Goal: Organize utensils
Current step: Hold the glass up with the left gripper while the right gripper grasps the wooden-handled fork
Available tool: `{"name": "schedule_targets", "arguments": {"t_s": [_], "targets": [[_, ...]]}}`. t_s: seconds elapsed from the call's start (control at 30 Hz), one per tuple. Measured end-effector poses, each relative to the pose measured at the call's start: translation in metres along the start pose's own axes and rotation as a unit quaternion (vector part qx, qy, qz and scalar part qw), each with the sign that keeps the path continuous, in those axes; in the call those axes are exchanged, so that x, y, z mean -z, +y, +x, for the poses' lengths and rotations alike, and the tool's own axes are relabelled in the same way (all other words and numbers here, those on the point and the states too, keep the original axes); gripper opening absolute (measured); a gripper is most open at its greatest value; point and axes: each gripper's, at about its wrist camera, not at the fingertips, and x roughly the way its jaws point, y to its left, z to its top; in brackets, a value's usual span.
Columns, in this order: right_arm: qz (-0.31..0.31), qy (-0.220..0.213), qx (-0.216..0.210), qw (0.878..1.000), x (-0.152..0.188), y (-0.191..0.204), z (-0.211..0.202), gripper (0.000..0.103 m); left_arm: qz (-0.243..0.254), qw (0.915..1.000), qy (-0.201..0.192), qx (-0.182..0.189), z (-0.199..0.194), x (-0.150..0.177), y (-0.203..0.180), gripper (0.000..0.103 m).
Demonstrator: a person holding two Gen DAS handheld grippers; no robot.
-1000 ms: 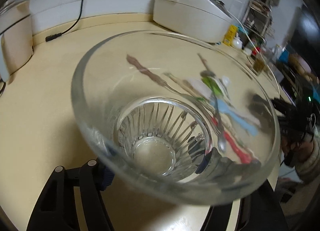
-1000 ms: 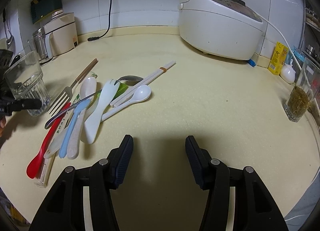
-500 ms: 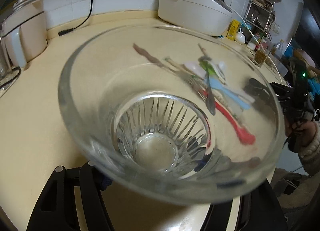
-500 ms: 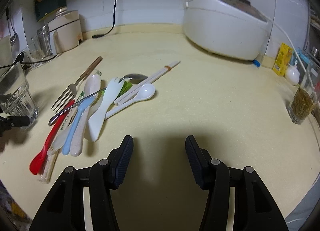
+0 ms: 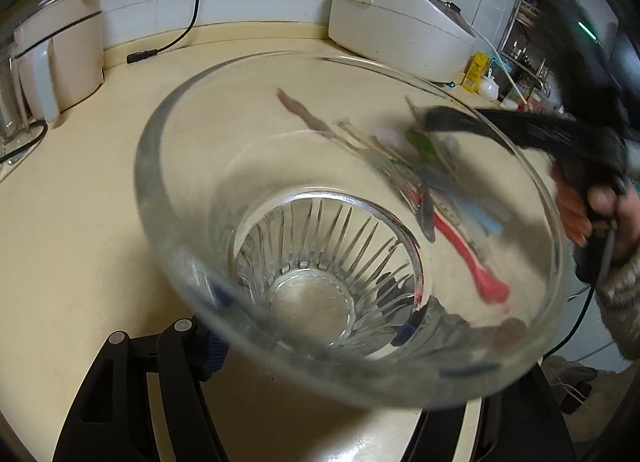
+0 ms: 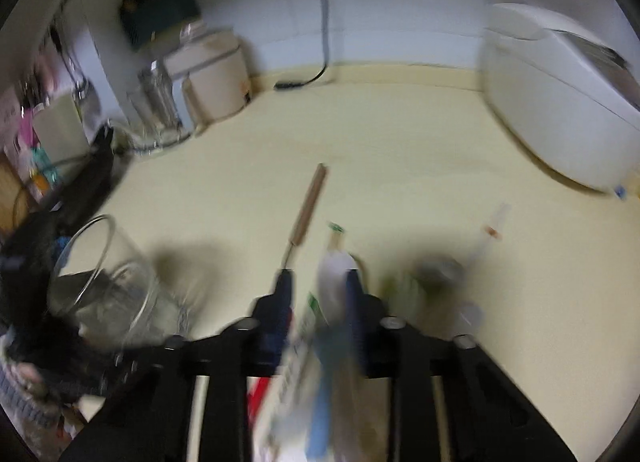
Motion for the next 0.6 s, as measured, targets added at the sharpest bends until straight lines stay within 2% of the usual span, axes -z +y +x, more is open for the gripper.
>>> {"name": "schedule_targets", "arguments": {"t_s": [0.07, 0.3, 0.47, 0.6], "targets": [[-0.005, 0.022, -0.007, 1.0, -0.017, 0.007, 0.027, 0.017, 0.004, 1.0, 0.002, -0.008, 0.0, -0.001, -0.002, 0.074], [-0.008, 0.067, 0.034, 0.997, -0.063, 0.02, 0.096, 0.017, 0.01, 0.9999, 0.004, -0.013, 0.001, 0.0, -0.006, 0.076], [-0.015, 0.096, 0.061, 0.993, -0.065, 0.024, 0.121, 0.017, 0.006, 0.9998, 0.004, -0.017, 0.0, 0.0, -0.004, 0.076], [-0.053, 0.079, 0.063, 0.993, -0.056, 0.035, 0.12, 0.012, 0.004, 0.9999, 0.003, -0.015, 0.0, 0.0, -0.002, 0.076]]}}
